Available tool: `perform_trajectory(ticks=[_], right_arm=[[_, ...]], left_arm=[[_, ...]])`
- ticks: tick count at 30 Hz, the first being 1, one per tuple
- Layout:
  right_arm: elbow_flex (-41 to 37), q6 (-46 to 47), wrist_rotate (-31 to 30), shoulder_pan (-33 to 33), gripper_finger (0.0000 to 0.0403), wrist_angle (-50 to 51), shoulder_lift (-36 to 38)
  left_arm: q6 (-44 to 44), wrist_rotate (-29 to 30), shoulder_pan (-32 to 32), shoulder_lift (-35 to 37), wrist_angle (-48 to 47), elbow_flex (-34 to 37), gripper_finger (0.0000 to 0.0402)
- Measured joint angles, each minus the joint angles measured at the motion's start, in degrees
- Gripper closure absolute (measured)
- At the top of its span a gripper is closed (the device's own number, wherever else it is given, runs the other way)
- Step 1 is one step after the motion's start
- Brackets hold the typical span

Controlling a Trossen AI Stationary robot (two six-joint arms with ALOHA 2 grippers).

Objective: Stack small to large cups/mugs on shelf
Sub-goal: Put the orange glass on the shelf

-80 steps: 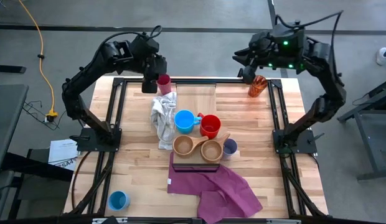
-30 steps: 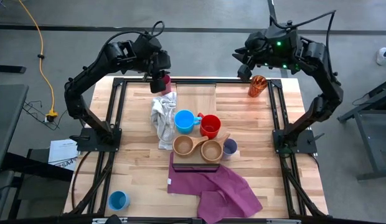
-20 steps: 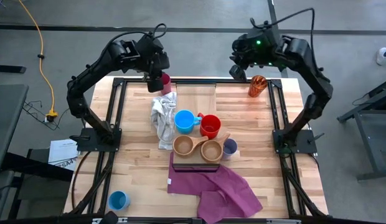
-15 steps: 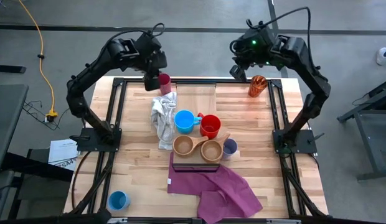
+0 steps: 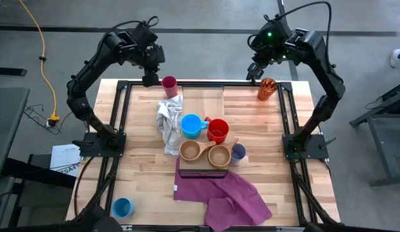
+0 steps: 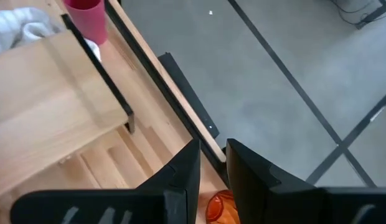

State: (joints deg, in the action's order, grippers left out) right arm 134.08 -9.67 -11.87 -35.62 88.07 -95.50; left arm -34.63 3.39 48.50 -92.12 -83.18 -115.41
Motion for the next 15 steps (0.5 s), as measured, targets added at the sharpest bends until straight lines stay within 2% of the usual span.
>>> perform_trajectory(ticks=[5,12,15], right_arm=[[0.00,-1.48,2.24,-3.34,0.0334,0.00,0.00],[-0.03,-5.43,13.71,-7.96,0.0334,1.85,0.00],[-3.67,-5.42,17.08,-8.99,0.0334,1.60,1.26]], left_arm=[[-1.61,-2.17,2.39,0.02,0.00,0.00,0.0325],[-4.21,-10.19,6.25,0.04,-0.07,0.00,0.0325],[-5.59,-13.94,7.61,0.04,-1.29,0.00,0.0325]])
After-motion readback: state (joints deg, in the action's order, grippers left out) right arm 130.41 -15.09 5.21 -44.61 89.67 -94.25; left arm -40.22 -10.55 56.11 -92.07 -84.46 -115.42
